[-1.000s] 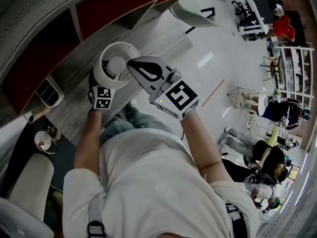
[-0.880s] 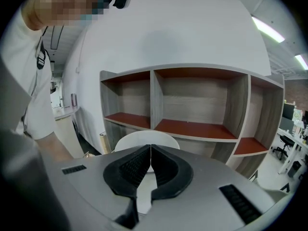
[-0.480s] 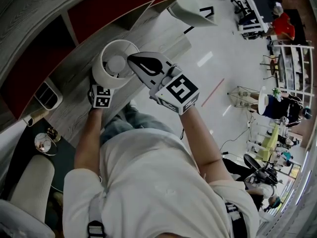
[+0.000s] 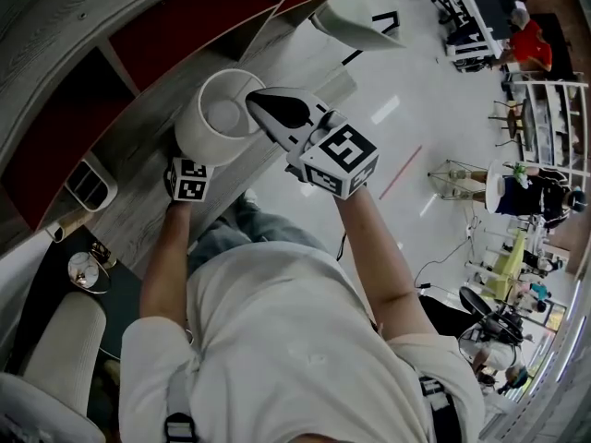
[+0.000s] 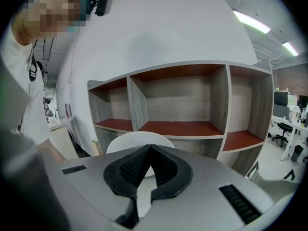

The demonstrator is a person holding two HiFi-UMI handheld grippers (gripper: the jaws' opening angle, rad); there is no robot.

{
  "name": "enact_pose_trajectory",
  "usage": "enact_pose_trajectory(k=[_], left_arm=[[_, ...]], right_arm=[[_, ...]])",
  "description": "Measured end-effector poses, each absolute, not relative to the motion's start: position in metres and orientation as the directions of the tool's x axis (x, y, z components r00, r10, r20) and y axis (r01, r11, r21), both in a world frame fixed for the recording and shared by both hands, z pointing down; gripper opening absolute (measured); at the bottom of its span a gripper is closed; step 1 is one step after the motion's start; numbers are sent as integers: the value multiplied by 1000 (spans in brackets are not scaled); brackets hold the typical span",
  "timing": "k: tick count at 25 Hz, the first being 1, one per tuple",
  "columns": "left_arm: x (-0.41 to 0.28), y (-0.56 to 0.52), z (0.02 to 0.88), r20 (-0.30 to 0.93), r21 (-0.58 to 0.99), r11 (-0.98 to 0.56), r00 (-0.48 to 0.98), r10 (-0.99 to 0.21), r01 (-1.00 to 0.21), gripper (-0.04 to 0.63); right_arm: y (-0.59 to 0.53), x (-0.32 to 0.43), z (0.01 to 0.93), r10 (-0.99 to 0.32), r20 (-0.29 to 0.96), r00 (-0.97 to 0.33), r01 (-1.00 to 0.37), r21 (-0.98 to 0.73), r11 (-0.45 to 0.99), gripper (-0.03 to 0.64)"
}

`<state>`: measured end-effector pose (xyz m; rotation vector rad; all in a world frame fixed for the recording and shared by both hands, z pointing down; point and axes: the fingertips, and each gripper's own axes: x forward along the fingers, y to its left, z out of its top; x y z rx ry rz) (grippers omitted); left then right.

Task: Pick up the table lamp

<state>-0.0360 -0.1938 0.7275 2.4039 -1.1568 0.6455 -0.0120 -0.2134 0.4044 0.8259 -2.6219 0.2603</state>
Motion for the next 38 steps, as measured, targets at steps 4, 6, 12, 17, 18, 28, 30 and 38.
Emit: enact_pose_trajectory(k=[4, 6, 12, 17, 18, 28, 30, 38], left_arm=[[-29, -200, 729, 574, 122, -601, 550, -607, -790, 286], [-26, -205, 729, 571, 111, -602, 547, -613, -791, 285], [-20, -212, 735, 568, 113, -598, 546, -616, -793, 285], [-11, -221, 731, 564, 100, -614, 553, -614, -783, 271], [-9, -222, 730, 564, 97, -616, 553, -613, -782, 267], [-4, -232, 739, 580, 17, -631, 522, -626, -775, 177], [-4, -236, 735, 570, -28, -641, 514, -641, -767, 161], [-2, -245, 743, 592, -24, -649, 512, -622, -760, 217]], right_arm=[[-218, -6, 405, -513, 396, -761, -585, -80, 807, 29], [-220, -3, 405, -514, 394, -762, -586, -82, 806, 29], [-227, 11, 407, -525, 389, -757, -603, -108, 790, 29], [-232, 26, 407, -538, 380, -753, -622, -142, 770, 29], [-233, 29, 407, -538, 377, -754, -624, -152, 767, 29], [-238, 43, 411, -526, 328, -785, -609, -249, 753, 29], [-239, 43, 411, -524, 324, -788, -606, -255, 754, 29], [-236, 42, 412, -500, 315, -807, -582, -277, 765, 29]])
